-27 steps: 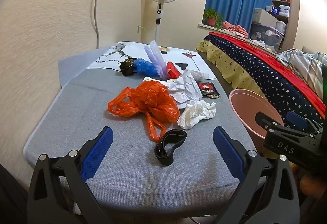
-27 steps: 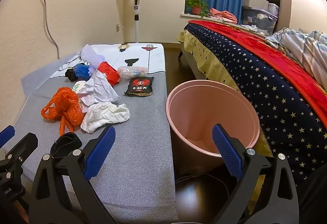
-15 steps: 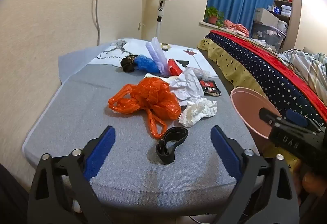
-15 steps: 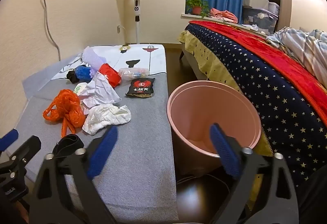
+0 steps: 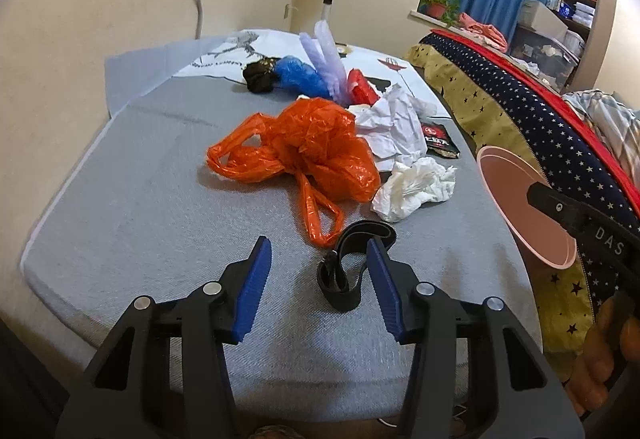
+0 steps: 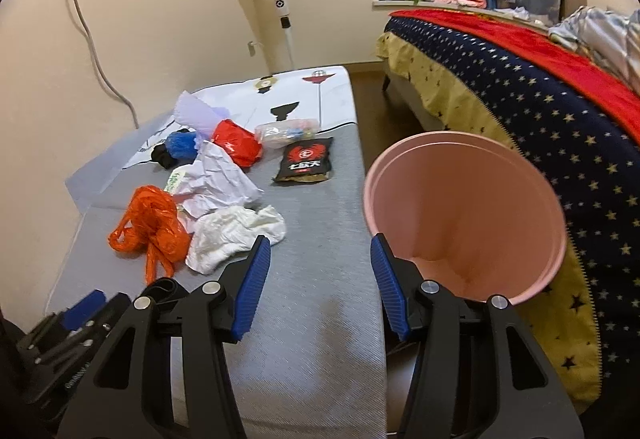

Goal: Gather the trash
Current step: 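Grasp the black strap with the left gripper while the right gripper grasps the white tissue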

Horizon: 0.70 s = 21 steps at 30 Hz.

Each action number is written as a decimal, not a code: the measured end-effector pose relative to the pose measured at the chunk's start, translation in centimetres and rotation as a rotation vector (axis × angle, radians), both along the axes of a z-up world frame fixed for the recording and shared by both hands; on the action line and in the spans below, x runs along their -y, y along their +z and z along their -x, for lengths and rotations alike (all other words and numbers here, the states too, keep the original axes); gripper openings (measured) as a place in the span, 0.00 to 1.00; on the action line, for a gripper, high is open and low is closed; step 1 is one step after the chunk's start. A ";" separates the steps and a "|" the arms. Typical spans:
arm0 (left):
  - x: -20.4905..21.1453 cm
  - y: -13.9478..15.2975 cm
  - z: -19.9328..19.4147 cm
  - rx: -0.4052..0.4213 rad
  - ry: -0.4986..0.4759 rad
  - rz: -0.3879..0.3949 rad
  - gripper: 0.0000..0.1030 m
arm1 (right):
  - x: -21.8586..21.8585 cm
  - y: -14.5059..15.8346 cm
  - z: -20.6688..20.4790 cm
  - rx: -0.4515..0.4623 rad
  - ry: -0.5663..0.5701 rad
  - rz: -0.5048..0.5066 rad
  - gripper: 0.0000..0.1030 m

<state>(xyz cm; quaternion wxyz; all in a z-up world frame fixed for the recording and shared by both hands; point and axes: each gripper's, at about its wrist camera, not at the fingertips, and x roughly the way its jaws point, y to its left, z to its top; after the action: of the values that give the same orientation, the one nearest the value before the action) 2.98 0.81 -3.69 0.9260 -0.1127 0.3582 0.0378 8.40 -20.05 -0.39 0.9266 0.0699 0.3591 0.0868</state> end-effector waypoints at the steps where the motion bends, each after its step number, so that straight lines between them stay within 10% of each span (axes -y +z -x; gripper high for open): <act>1: 0.0 -0.2 -0.2 -0.005 -0.003 0.007 0.45 | -0.2 -0.2 -0.4 -0.008 0.009 -0.015 0.51; 10: -0.3 -1.3 -1.5 -0.032 -0.047 0.083 0.08 | -2.9 -1.1 -2.9 -0.039 0.101 -0.086 0.51; 17: -1.7 -1.1 -1.3 -0.030 -0.015 0.074 0.07 | -6.3 -1.7 -4.3 -0.054 0.179 -0.105 0.49; 21: -2.1 -1.1 -1.3 -0.040 -0.008 0.060 0.07 | -7.7 -2.6 -4.9 -0.093 0.211 -0.106 0.29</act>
<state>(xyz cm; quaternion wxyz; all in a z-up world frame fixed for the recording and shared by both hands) 4.32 2.94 -4.78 0.9151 -0.1382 0.3780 0.0254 13.27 -12.35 -3.00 0.8897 0.0847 0.4019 0.1995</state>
